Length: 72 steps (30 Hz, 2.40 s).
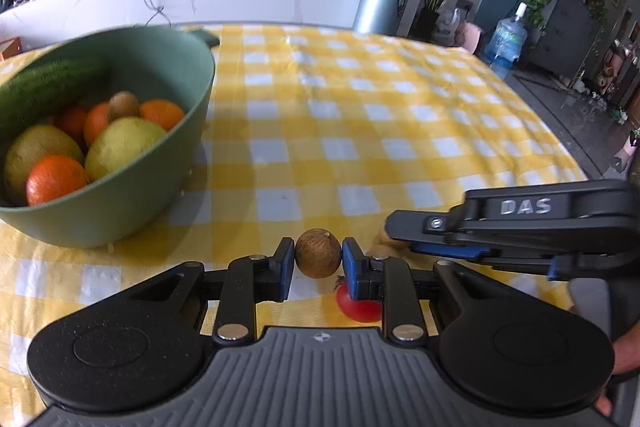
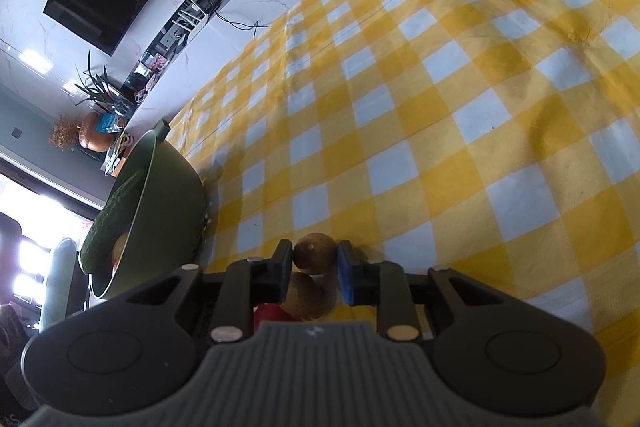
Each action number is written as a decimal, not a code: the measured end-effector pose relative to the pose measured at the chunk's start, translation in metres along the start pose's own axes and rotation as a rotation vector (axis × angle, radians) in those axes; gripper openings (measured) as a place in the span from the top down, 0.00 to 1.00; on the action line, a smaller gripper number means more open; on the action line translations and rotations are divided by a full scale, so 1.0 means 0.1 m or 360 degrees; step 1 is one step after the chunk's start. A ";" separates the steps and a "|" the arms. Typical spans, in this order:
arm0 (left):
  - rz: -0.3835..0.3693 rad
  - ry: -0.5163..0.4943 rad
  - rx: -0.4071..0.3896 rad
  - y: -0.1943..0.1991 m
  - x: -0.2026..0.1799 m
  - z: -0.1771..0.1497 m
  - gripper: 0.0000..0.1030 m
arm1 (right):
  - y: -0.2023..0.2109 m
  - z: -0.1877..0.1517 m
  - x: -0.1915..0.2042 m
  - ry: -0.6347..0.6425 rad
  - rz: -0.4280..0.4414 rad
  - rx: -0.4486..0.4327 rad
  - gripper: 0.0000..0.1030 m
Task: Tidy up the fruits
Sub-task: 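Carry both held kiwis over the green colander, then lower both kiwis into the colander and open both tools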
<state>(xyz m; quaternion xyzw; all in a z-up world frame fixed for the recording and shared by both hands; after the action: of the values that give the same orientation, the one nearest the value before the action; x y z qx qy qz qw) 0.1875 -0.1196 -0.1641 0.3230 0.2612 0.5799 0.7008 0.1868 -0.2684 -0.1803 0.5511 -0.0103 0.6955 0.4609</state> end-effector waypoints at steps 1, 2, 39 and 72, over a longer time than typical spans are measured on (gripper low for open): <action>0.0007 -0.0004 -0.0013 0.04 0.00 0.01 0.72 | 0.00 0.00 0.02 0.0018 0.0001 -0.0002 0.80; 0.0021 -0.0011 -0.0024 0.09 0.01 0.03 0.72 | 0.01 0.00 0.05 0.0042 0.0005 -0.0003 0.80; 0.0320 -0.0063 -0.0159 0.53 1.10 0.67 0.72 | -0.53 -0.05 1.77 0.1358 0.0035 0.0273 0.80; 0.0342 -0.0205 -0.0016 -0.06 1.19 0.59 0.72 | -1.27 -0.04 1.77 0.1682 -0.0097 0.0668 0.81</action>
<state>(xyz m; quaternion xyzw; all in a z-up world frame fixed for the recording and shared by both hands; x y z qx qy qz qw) 0.2582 -0.0120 -0.1286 0.3821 0.1768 0.6310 0.6516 0.2720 -0.0820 -0.1076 0.2080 0.3759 0.8503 0.3039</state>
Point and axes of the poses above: each gripper's, at about its wrist camera, not at the fingertips, and y roughly against the way its jaws point, x to its left, z to its top, the point moved 7 cm from there along -y, roughly the way its jaws point, and after that the axes turned 15 degrees about z, right-handed, at the moved point
